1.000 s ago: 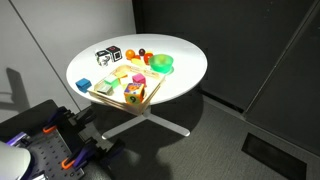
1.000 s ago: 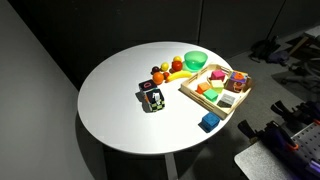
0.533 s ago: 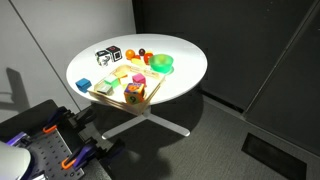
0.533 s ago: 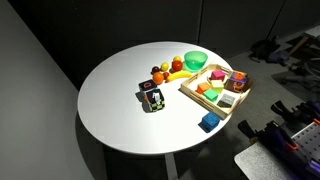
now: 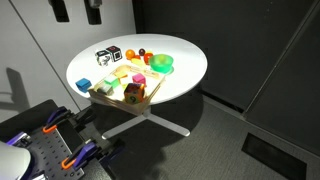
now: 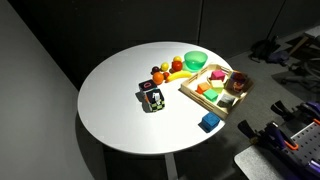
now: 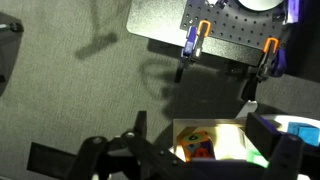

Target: Put the block inside the box

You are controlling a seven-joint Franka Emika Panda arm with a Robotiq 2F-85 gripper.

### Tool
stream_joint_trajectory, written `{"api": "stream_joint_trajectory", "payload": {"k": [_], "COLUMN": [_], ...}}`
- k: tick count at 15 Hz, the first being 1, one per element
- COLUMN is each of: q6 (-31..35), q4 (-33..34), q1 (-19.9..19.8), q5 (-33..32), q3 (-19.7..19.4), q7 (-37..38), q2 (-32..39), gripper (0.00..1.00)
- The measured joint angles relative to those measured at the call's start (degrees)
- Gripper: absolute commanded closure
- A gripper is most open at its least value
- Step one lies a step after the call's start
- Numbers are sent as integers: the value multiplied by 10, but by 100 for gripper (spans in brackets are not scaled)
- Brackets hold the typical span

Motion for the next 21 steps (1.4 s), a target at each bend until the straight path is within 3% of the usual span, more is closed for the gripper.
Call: {"api": "stream_joint_trajectory", "payload": {"k": [12,17,21], "q6": [182,217,219], "q4": [-30,-35,-37], "q1": [37,37,36], "q5": [137,155,155], "q3": [54,69,72], "q7": [47,99,100], "q2": [90,124,128], "gripper": [0,0,0]}}
